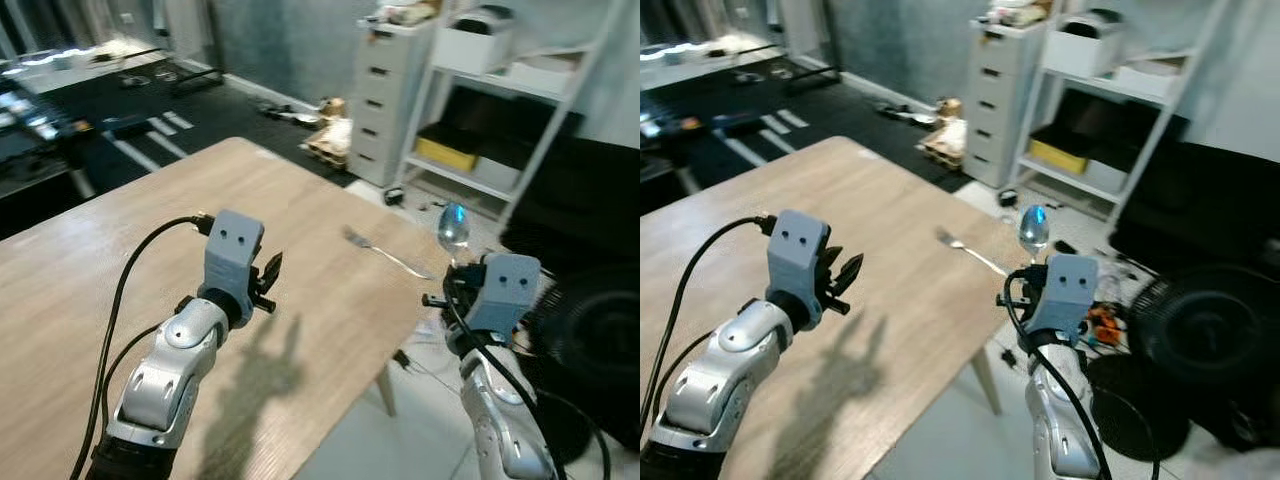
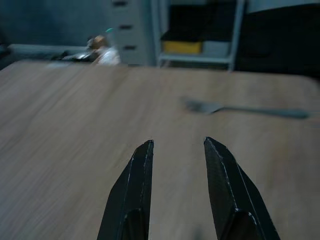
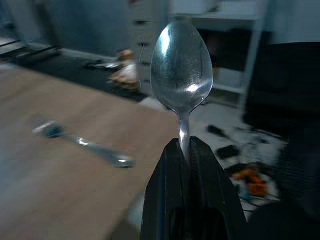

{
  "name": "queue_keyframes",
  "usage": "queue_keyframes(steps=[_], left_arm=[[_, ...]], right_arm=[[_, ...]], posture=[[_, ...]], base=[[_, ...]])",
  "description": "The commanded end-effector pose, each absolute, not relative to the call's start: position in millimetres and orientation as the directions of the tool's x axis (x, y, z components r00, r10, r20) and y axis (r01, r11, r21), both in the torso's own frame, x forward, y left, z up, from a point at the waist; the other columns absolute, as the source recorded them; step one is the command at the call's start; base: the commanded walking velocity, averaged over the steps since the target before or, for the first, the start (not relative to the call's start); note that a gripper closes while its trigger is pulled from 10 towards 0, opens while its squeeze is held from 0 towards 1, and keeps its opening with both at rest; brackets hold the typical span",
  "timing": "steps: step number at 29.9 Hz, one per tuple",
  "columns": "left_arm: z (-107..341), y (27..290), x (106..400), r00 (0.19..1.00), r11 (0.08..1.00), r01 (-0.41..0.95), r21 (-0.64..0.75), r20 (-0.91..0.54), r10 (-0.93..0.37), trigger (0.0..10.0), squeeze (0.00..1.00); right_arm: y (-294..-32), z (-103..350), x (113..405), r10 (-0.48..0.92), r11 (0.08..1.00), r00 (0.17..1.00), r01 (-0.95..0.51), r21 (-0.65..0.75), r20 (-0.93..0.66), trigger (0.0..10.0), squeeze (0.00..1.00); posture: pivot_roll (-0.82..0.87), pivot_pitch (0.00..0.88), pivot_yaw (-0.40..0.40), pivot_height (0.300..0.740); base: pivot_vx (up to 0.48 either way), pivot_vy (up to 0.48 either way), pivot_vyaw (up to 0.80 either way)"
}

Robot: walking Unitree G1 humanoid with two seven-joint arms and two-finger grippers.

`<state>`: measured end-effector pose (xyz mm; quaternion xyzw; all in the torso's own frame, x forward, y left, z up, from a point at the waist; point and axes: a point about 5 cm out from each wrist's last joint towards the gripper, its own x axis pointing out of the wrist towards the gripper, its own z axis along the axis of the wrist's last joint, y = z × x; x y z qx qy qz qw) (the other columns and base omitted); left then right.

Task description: Setting the table

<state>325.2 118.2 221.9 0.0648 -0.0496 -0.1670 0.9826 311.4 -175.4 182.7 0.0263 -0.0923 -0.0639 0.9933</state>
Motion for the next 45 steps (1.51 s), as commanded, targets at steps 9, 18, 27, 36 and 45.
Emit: queue_keyframes(steps=[9, 18, 27, 36, 45], left_arm=[[214.4, 116.7, 325.8, 0.938, 0.933, 0.331, 0.139, 0.062, -0.342, 10.0, 0.00], [208.3, 116.2, 324.2, 0.937, 0.935, 0.334, 0.114, 0.066, -0.343, 10.0, 0.00], [207.7, 115.8, 324.0, 0.936, 0.936, 0.338, 0.098, 0.071, -0.345, 10.0, 0.00], [207.4, 115.2, 324.4, 0.936, 0.937, 0.337, 0.091, 0.075, -0.344, 10.0, 0.00], [207.4, 114.9, 324.8, 0.935, 0.936, 0.339, 0.089, 0.076, -0.346, 10.0, 0.00]], right_arm=[[-173.6, 181.8, 311.2, -0.120, 0.992, 0.975, 0.111, 0.055, 0.185, 10.0, 0.00], [-170.2, 178.7, 311.1, -0.099, 0.995, 0.979, 0.095, 0.031, 0.179, 10.0, 0.00], [-171.4, 179.5, 311.6, -0.096, 0.995, 0.979, 0.094, 0.021, 0.181, 10.0, 0.00], [-172.0, 179.8, 311.8, -0.095, 0.995, 0.979, 0.094, 0.018, 0.182, 10.0, 0.00], [-171.7, 179.6, 312.3, -0.095, 0.995, 0.979, 0.093, 0.017, 0.182, 10.0, 0.00]], posture=[[0.06, 0.092, 0.095, 0.740], [0.05, 0.090, 0.086, 0.740], [0.05, 0.091, 0.084, 0.740], [0.05, 0.094, 0.082, 0.740], [0.05, 0.093, 0.082, 0.740]], base=[[0.000, 0.000, -0.79], [0.000, 0.000, -0.79], [0.000, 0.000, -0.79], [0.000, 0.000, -0.79], [0.000, 0.000, -0.79]])
